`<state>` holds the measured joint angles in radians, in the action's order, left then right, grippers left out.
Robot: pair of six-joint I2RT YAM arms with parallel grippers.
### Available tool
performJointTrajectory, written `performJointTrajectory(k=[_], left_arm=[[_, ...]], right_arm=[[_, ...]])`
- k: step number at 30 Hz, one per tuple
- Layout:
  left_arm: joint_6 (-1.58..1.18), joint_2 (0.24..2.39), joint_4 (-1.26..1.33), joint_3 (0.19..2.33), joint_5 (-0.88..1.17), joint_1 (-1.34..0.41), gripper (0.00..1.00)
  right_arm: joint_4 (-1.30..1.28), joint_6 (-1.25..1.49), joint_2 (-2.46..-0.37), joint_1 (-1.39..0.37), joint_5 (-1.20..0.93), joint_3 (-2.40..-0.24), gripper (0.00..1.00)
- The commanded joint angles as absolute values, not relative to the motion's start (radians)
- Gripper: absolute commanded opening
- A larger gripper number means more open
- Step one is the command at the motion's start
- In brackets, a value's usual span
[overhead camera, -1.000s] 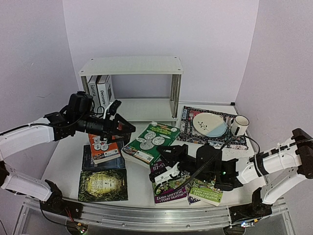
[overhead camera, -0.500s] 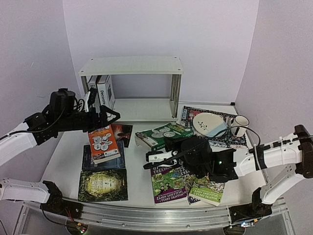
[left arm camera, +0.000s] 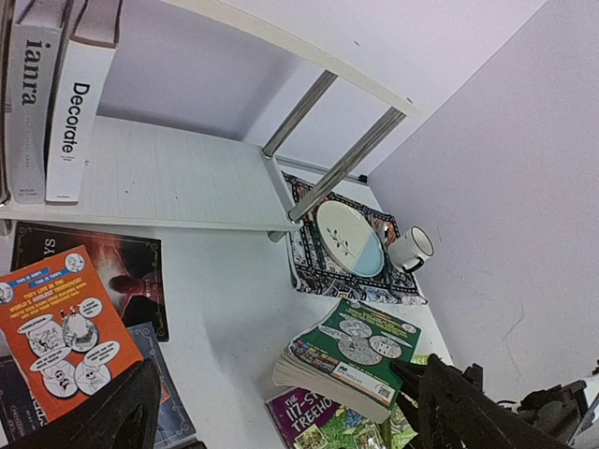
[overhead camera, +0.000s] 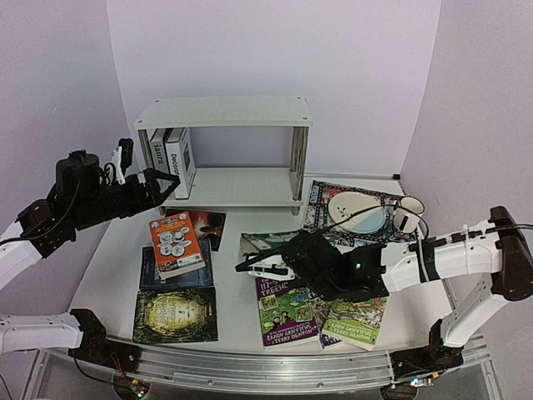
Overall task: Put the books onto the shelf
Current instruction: Pass from the left arm to the right
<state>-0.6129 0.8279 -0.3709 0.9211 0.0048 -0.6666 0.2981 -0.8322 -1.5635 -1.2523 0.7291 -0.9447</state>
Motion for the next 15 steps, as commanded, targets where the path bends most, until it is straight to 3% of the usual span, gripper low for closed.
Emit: performJointTrajectory(k=[1,15], left_arm=[[-0.580,0.799,-0.413,0.918,-0.074,-0.666,0.96],[-0.561,0.796,-0.493,0.941,-0.084,-0.666,0.96]], right_arm=[[0.369,-0.745,-1.508,-1.238,0.683,-0.938,0.00],[0.336,-0.566,-1.485,-1.224,0.609,-0.994,0.00]])
